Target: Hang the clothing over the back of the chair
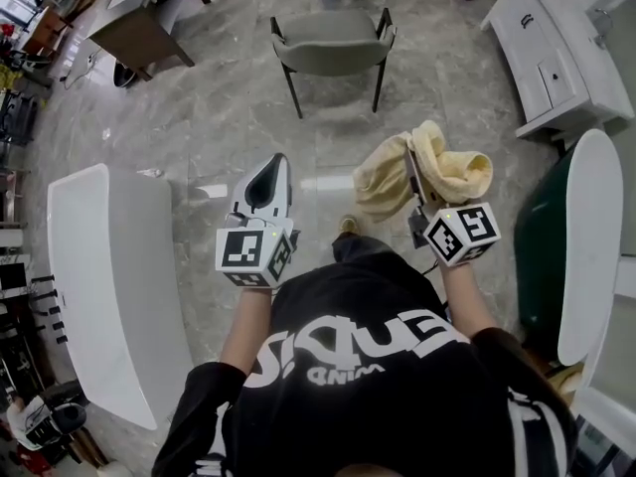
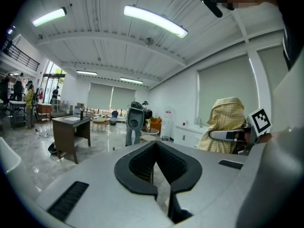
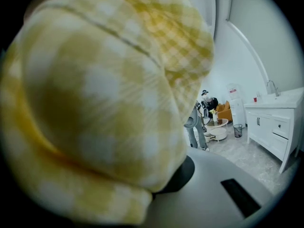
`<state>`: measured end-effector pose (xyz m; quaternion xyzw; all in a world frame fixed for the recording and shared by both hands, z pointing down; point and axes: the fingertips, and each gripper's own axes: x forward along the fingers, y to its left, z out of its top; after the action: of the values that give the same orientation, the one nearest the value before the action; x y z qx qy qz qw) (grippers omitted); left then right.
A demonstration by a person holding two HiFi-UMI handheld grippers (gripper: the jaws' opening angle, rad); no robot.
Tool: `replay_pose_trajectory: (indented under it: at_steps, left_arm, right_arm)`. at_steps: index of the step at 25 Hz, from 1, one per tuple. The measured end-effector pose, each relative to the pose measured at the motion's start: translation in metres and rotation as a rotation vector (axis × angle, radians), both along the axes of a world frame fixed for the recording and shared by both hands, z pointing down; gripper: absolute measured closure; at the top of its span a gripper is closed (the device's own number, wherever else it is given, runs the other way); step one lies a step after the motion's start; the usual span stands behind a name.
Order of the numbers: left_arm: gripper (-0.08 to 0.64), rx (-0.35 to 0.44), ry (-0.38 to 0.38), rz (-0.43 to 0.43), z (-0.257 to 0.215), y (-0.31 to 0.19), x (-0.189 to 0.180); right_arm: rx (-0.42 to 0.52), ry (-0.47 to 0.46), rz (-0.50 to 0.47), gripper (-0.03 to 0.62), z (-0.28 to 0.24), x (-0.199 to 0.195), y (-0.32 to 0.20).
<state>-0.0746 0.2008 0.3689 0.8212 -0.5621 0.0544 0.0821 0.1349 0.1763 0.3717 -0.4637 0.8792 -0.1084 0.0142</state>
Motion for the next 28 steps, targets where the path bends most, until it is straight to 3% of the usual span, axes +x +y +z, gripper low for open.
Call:
replay_pose_trajectory:
  at_steps: [17,28]
  left_arm:
    - [0.545,0.001,-0.014,-0.046,0.003,-0.106,0.009]
    - [0.545,0.002,-0.012,-0.016,0.011,-0.173,0.005]
  right_arm:
    - [-0.006,-0.019,-0.058,0.561,-0.002,0.005,-0.113]
    - [-0.021,-0.048,-0.064,0.561,-0.004,-0.004,-0.172]
